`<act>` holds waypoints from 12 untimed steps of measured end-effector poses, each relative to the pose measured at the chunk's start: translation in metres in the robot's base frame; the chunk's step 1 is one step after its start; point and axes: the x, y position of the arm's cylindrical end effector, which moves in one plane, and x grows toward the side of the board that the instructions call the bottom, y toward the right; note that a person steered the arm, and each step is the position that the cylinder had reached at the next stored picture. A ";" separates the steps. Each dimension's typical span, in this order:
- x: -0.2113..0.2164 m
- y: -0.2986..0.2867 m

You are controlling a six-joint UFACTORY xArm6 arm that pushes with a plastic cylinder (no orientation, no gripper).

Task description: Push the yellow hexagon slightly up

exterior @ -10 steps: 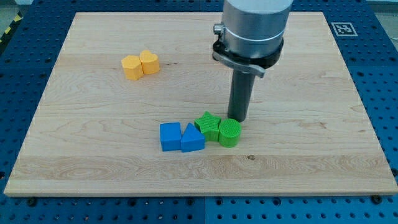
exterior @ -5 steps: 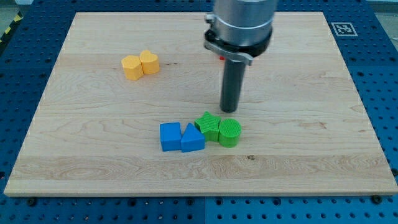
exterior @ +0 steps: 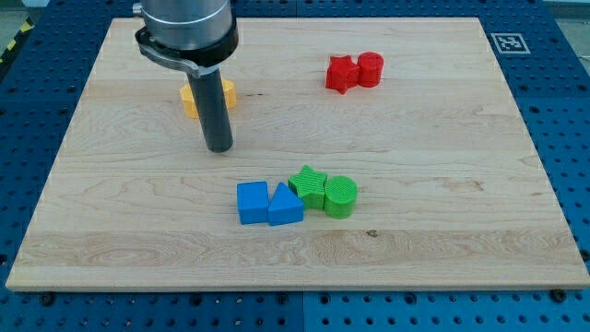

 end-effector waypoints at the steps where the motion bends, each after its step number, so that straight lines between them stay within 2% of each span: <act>1: 0.000 -0.008; 7: -0.005 -0.037; 10: -0.046 -0.044; 12: -0.047 -0.044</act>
